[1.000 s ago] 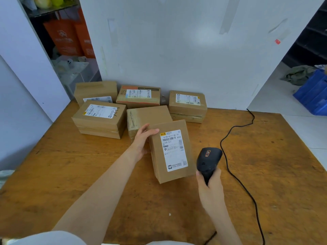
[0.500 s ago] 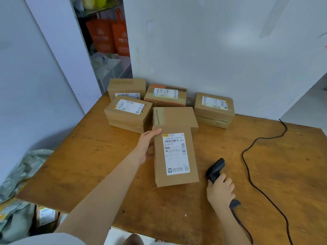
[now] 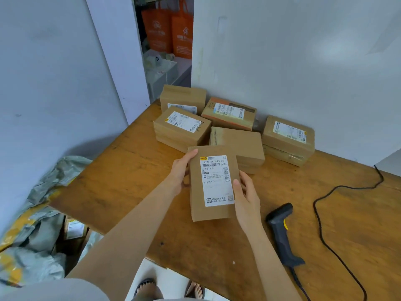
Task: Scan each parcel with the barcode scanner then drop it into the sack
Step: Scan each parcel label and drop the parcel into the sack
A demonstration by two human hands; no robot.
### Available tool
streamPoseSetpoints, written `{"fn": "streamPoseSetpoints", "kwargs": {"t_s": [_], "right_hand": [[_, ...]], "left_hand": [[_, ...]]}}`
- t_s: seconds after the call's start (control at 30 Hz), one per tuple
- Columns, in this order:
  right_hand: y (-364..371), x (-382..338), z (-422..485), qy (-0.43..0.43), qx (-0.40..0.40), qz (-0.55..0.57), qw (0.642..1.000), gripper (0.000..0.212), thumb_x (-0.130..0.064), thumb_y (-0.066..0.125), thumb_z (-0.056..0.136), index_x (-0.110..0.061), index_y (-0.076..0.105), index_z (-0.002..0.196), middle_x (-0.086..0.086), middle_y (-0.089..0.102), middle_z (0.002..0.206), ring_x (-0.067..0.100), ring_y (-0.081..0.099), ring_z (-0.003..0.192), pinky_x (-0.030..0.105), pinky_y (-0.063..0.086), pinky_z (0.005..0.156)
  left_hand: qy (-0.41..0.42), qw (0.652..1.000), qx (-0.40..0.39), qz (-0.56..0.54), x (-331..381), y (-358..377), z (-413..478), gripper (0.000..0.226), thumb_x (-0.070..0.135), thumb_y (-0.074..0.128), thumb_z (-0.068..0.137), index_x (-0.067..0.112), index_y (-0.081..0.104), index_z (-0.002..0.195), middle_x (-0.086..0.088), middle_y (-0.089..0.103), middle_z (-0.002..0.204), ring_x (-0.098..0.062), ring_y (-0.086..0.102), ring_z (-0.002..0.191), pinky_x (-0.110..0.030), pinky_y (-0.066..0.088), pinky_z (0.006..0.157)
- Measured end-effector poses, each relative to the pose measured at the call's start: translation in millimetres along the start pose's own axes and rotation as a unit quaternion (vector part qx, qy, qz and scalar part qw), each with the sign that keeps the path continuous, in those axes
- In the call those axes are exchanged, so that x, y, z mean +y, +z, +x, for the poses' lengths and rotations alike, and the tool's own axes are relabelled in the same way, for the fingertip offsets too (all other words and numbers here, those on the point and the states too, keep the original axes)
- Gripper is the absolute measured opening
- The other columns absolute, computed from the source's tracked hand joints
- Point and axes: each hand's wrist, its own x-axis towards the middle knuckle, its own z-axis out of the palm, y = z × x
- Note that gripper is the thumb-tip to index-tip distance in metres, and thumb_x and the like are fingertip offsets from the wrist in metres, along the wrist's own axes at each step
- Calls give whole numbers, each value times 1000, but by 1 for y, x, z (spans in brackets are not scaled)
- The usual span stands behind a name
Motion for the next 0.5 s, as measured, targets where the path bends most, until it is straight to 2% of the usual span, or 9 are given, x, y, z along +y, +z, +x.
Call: {"fn": "streamPoseSetpoints", "kwargs": {"t_s": [0.07, 0.13, 0.23, 0.3, 0.33, 0.4, 0.43, 0.5], "right_hand": [[15, -11, 3, -2, -19, 7, 1000, 47, -33, 53, 96, -27, 41, 141, -13, 53, 128, 5, 50, 116, 29, 45, 95], [34, -23, 6, -7, -29, -3, 1000, 45, -23, 55, 95, -27, 43, 138, -14, 53, 124, 7, 51, 115, 31, 46, 97], [72, -45, 11, -20, -56, -26, 998, 46, -14, 54, 94, -24, 43, 138, -8, 54, 131, 13, 50, 120, 37, 45, 102], [104, -58, 14, -37, -79, -39, 995, 46, -14, 53, 95, -22, 42, 139, -2, 53, 135, 16, 50, 120, 37, 46, 101], [121, -64, 15, -44, -93, -40, 994, 46, -13, 53, 95, -22, 42, 139, -2, 54, 135, 14, 51, 118, 31, 48, 96], [156, -76, 14, -59, -130, -36, 989, 45, -13, 52, 95, -21, 42, 138, -4, 54, 132, 8, 50, 111, 11, 46, 79], [175, -81, 11, -64, -151, -32, 986, 45, -12, 52, 95, -20, 42, 138, -5, 55, 131, 5, 50, 109, 6, 44, 70], [217, -93, 3, -71, -197, -24, 978, 45, -12, 51, 95, -19, 41, 139, -7, 55, 127, 4, 50, 105, 3, 44, 64]], "left_hand": [[5, 1000, 25, -5, 4, -14, -3, 85, 70, 65, 66, 20, 46, 133, -8, 67, 117, -24, 63, 108, -48, 48, 95], [15, 999, 47, -17, 5, -31, -9, 74, 69, 56, 79, 19, 43, 132, -7, 66, 117, -24, 64, 107, -47, 50, 94], [28, 996, 88, -13, 7, -61, -19, 58, 62, 40, 94, 20, 40, 135, 0, 65, 113, -17, 63, 100, -35, 51, 79], [39, 991, 128, -14, 12, -86, -26, 54, 57, 32, 98, 21, 41, 138, 0, 65, 116, -17, 63, 103, -35, 50, 83], [45, 988, 148, -16, 15, -101, -30, 55, 55, 29, 99, 22, 43, 139, -1, 65, 120, -19, 63, 106, -38, 50, 91], [59, 978, 198, -15, 22, -135, -39, 55, 54, 29, 98, 24, 44, 142, -3, 62, 128, -23, 60, 113, -44, 46, 101], [63, 971, 228, -14, 27, -155, -46, 55, 54, 30, 98, 27, 42, 143, -4, 57, 133, -24, 58, 117, -47, 45, 103], [68, 956, 285, -9, 37, -197, -59, 55, 53, 33, 97, 29, 39, 146, -7, 48, 142, -29, 52, 124, -51, 42, 105]]}}
